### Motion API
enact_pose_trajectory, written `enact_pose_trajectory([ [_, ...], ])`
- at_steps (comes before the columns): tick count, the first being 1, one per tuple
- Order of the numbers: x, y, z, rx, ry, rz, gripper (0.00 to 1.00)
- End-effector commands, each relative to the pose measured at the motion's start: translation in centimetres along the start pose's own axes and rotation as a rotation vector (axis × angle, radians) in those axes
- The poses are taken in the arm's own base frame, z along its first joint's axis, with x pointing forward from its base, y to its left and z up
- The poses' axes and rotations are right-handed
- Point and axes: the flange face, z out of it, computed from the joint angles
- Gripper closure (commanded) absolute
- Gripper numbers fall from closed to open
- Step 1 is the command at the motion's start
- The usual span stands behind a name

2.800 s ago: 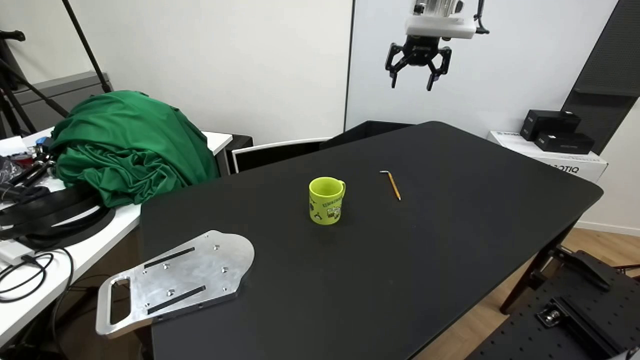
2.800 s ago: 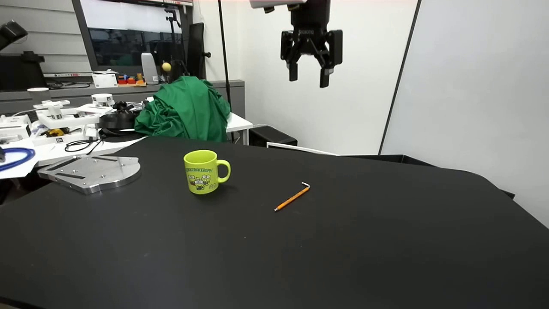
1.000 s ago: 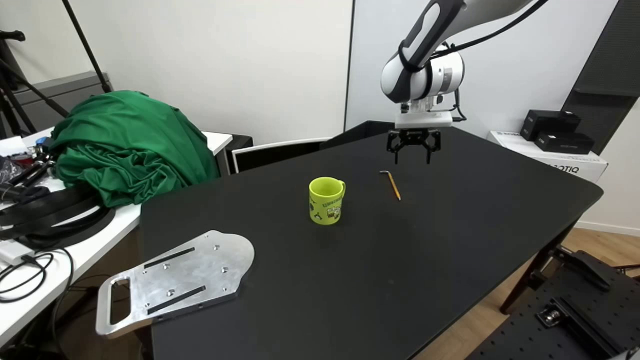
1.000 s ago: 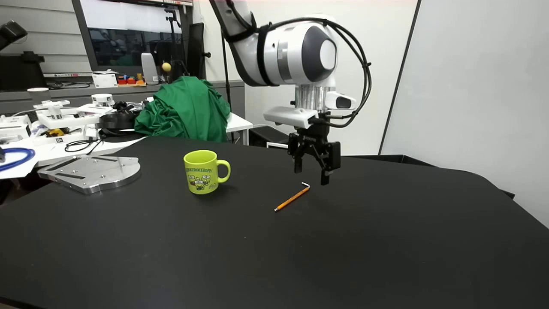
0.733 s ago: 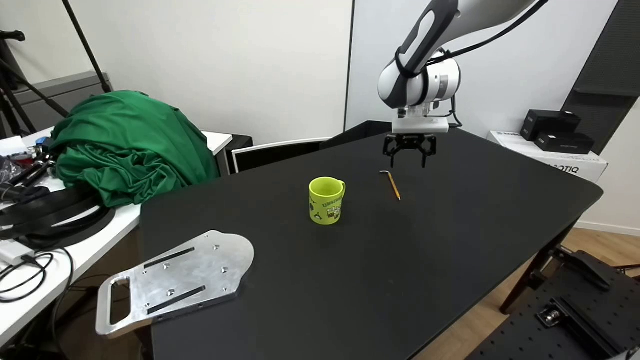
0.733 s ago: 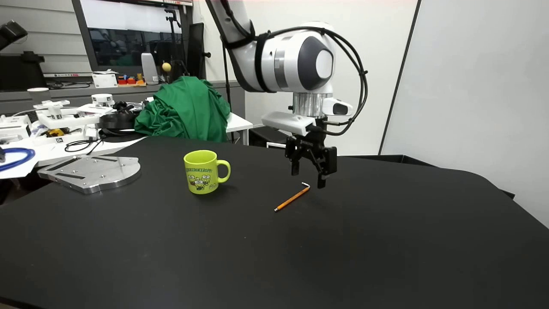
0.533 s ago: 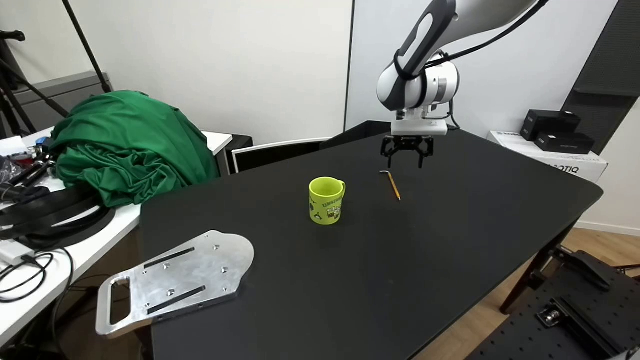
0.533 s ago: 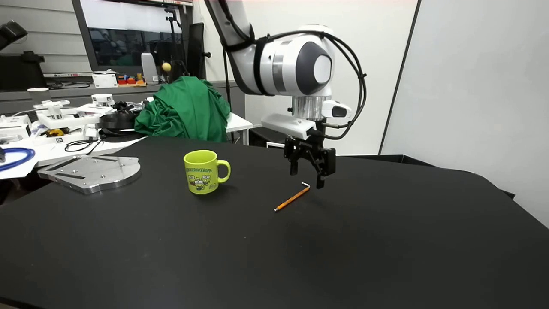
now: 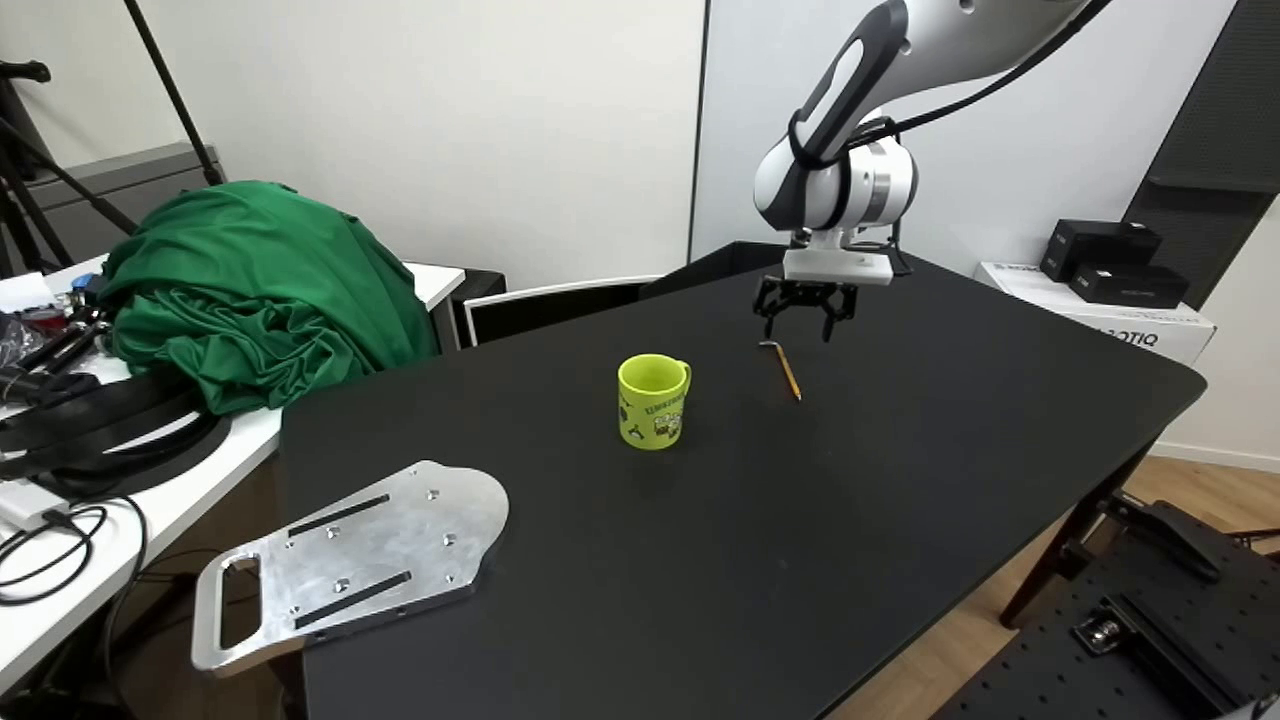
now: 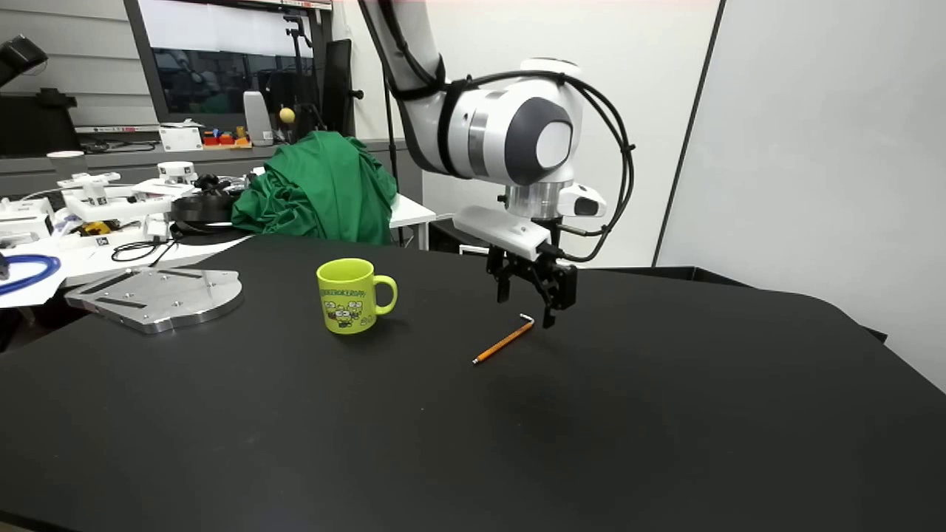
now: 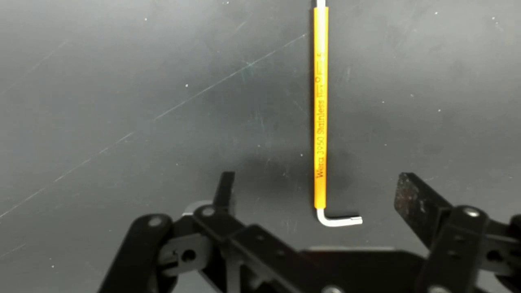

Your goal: Pick the marker and put it in the cup

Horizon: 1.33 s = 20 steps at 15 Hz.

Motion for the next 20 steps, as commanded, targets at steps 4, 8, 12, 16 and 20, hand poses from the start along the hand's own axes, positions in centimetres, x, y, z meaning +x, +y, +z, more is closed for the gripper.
enact_pose_trajectory([
  [4,0.6,0.3,1.1,0.018,0.001,-0.009,0.0],
  [8,0.6,0.5,1.9,0.009,-0.005,-0.005,0.0],
  [12,0.6,0.6,2.7,0.004,-0.01,-0.002,0.0],
  [16,0.7,0.7,3.3,0.005,-0.012,0.002,0.0],
  [20,0.7,0.8,3.7,0.005,-0.013,0.0,0.0],
])
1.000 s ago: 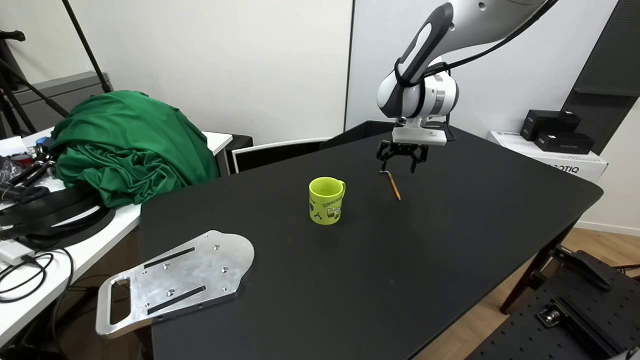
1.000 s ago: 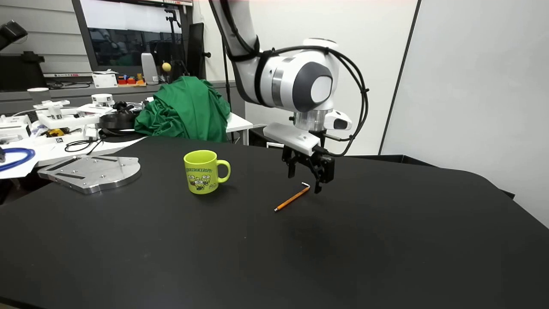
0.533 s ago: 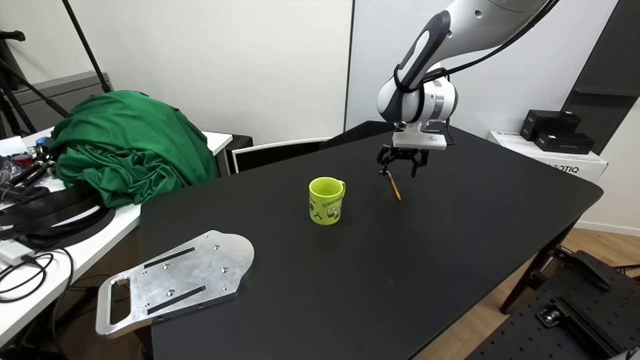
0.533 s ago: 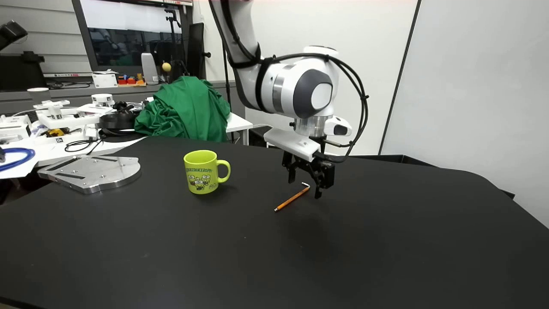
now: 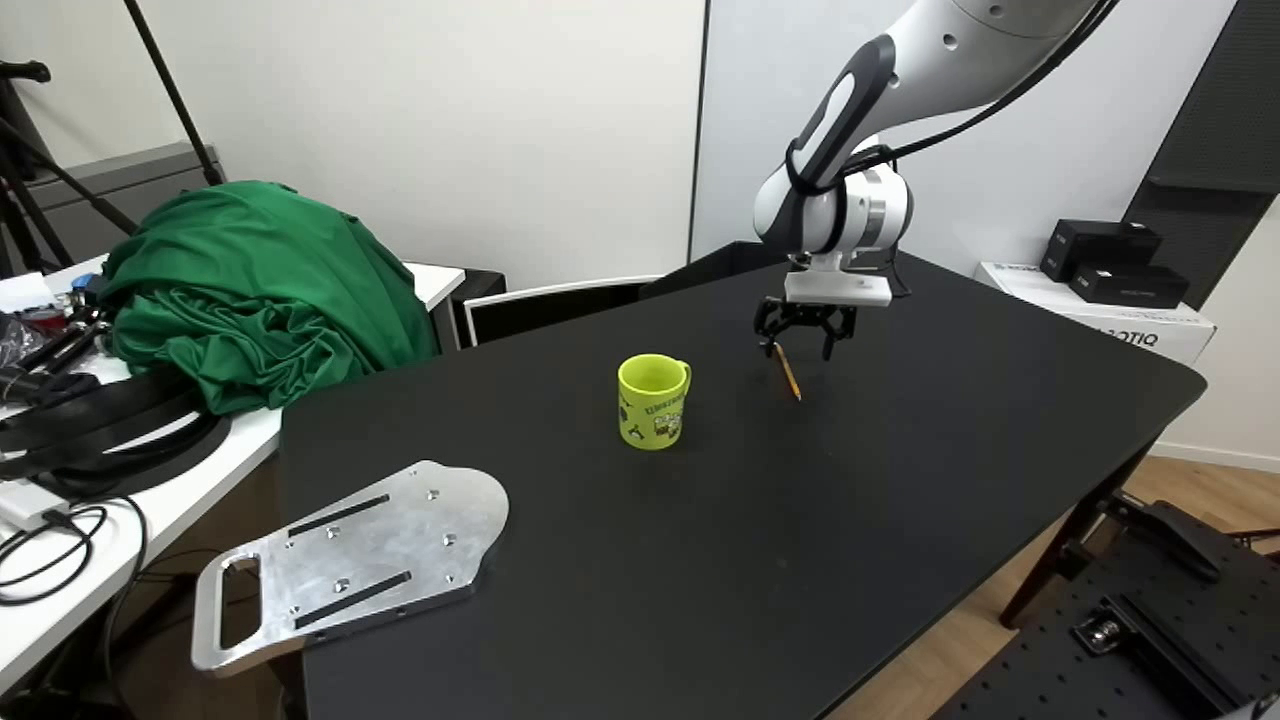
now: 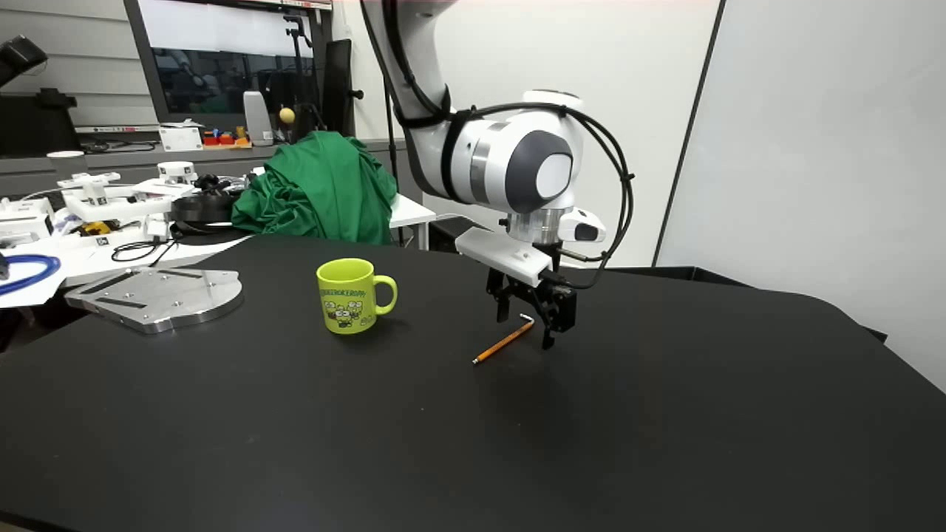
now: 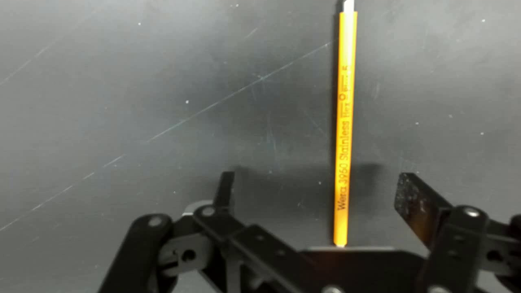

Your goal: Pick the marker and put it in the cup

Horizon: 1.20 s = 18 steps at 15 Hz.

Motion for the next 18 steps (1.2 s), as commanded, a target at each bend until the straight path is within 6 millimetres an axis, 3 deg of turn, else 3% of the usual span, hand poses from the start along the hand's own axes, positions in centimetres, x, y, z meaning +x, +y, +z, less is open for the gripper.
enact_pose_trajectory([
  [1,0.9,0.2,0.4,0.01,0.013,0.012,0.25],
  [2,0.9,0.2,0.5,0.011,0.015,0.014,0.26],
  [12,1.8,1.3,0.2,0.023,0.021,0.053,0.95],
  [14,2.0,1.6,0.1,0.025,0.024,0.076,1.0],
  [18,2.9,2.4,-0.7,0.029,-0.008,0.195,0.98],
])
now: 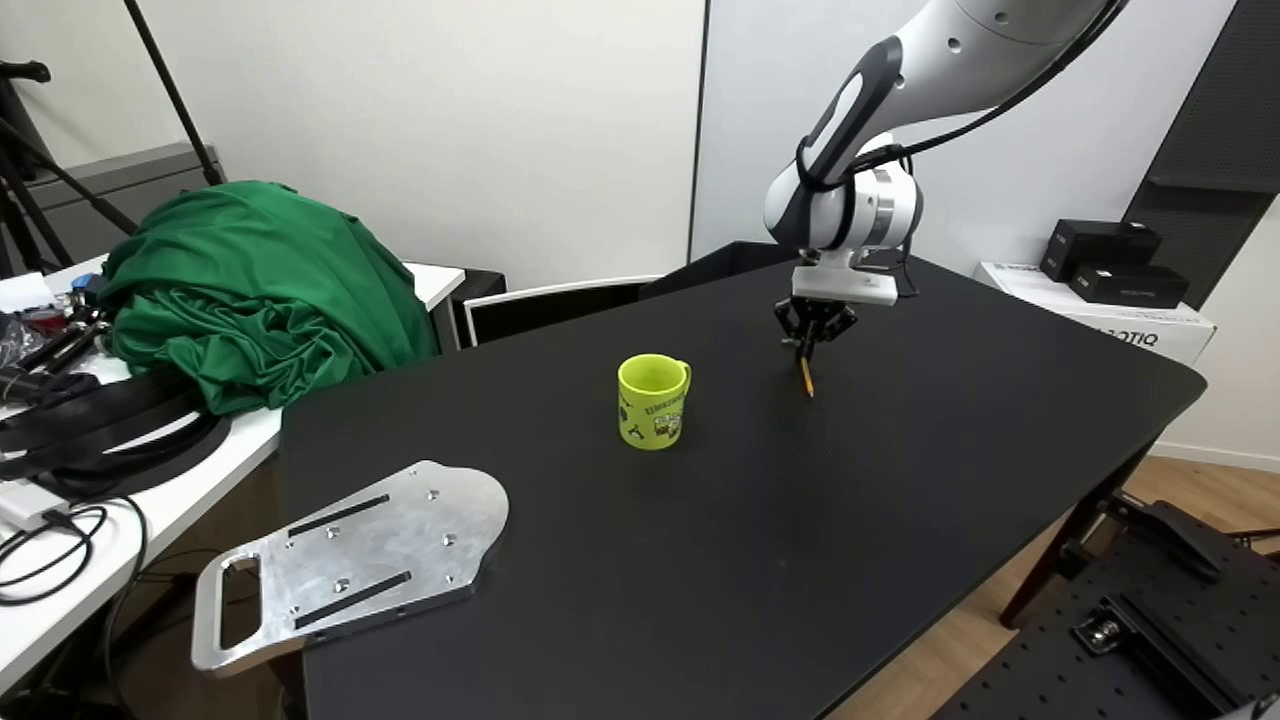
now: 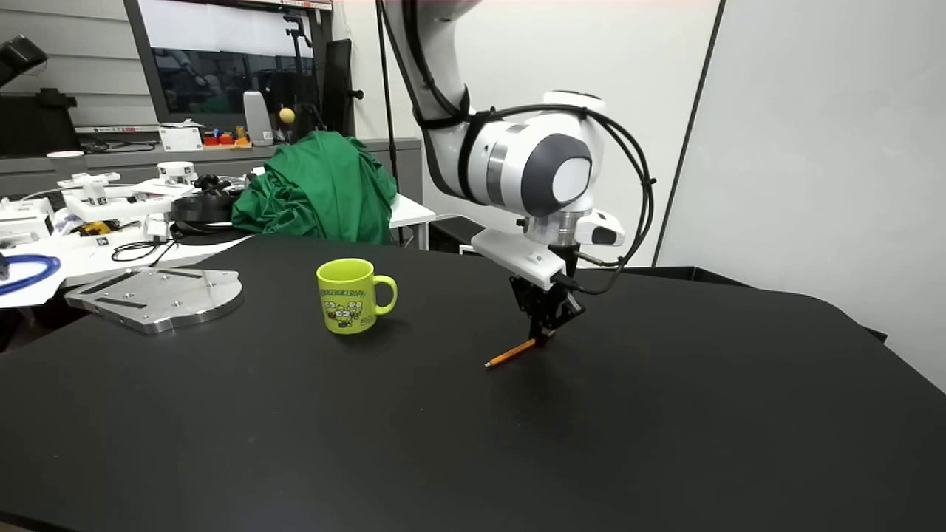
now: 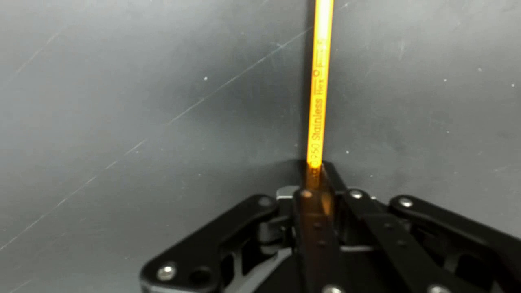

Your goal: Pick the marker and put it in the cup

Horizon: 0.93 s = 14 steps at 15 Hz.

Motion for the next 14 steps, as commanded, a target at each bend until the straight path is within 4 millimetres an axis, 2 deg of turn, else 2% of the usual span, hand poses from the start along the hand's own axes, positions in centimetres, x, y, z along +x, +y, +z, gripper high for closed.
enact_pose_trajectory([
  [1,1.8,0.3,-1.0,0.011,-0.035,0.139,0.98],
  [5,2.8,-0.4,-2.8,0.031,-0.03,0.214,0.98],
  [8,3.0,-1.7,-4.0,0.052,-0.056,0.248,0.98],
  [10,2.7,-2.6,-4.5,0.061,-0.11,0.272,0.98],
  [14,1.9,-4.2,-5.4,0.06,-0.328,0.309,0.98],
])
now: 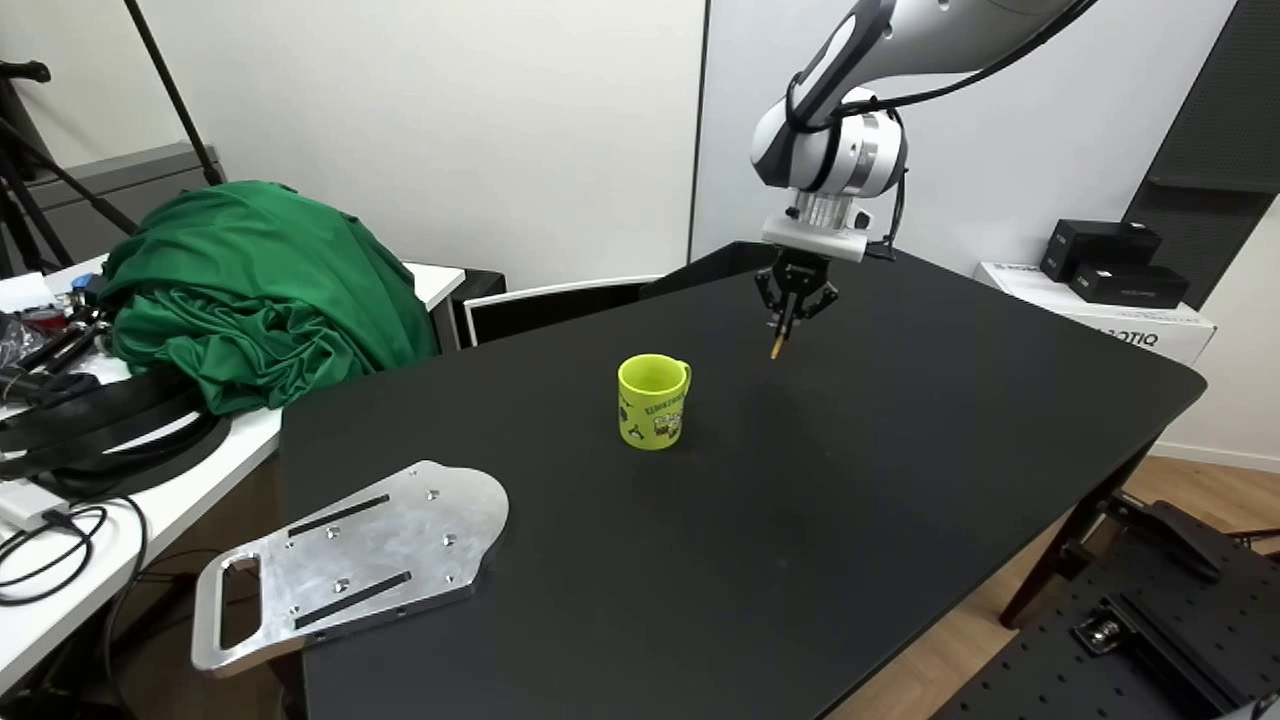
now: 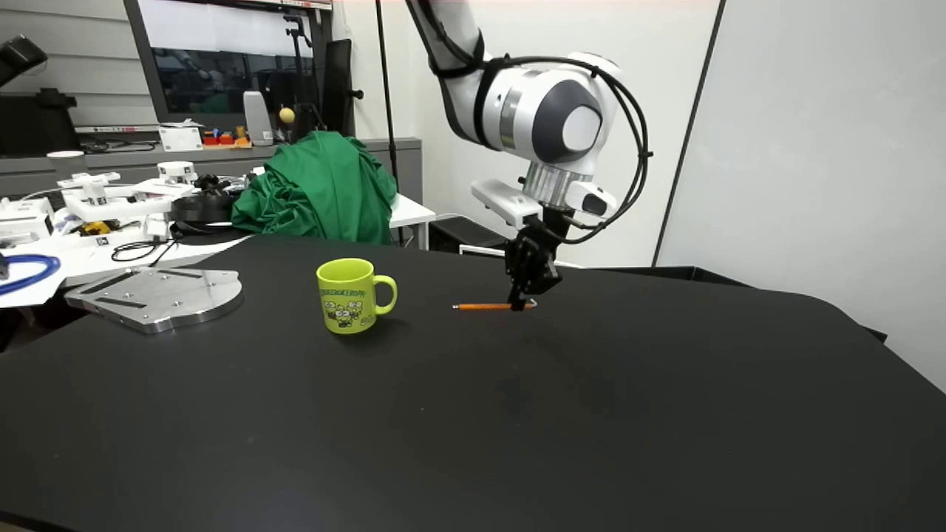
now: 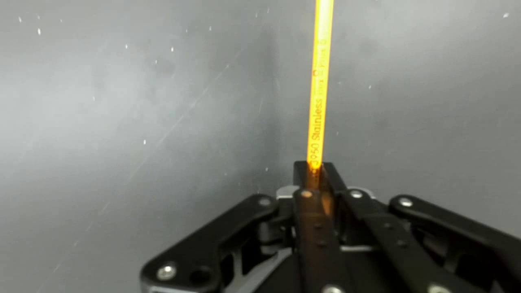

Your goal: Pick the marker and put it in the cup

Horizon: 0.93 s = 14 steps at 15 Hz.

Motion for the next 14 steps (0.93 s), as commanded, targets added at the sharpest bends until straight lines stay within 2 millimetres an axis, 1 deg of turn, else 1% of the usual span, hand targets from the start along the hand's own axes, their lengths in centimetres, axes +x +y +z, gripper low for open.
enact_pose_trajectory([
  [1,-0.7,-1.3,-1.8,-0.025,-0.176,0.083,0.98],
  [3,-1.0,-1.7,-3.2,-0.03,-0.261,0.13,0.98],
  [5,-0.8,-1.9,-4.9,-0.003,-0.331,0.179,0.98],
  [8,-0.6,-2.3,-6.4,0.033,-0.48,0.237,0.98],
  [10,-0.5,-2.7,-6.4,0.07,-0.574,0.273,0.98],
  [11,-0.7,-3.1,-6.0,0.081,-0.628,0.285,0.98],
  [14,-1.7,-4.9,-3.9,0.115,-0.766,0.315,0.98],
])
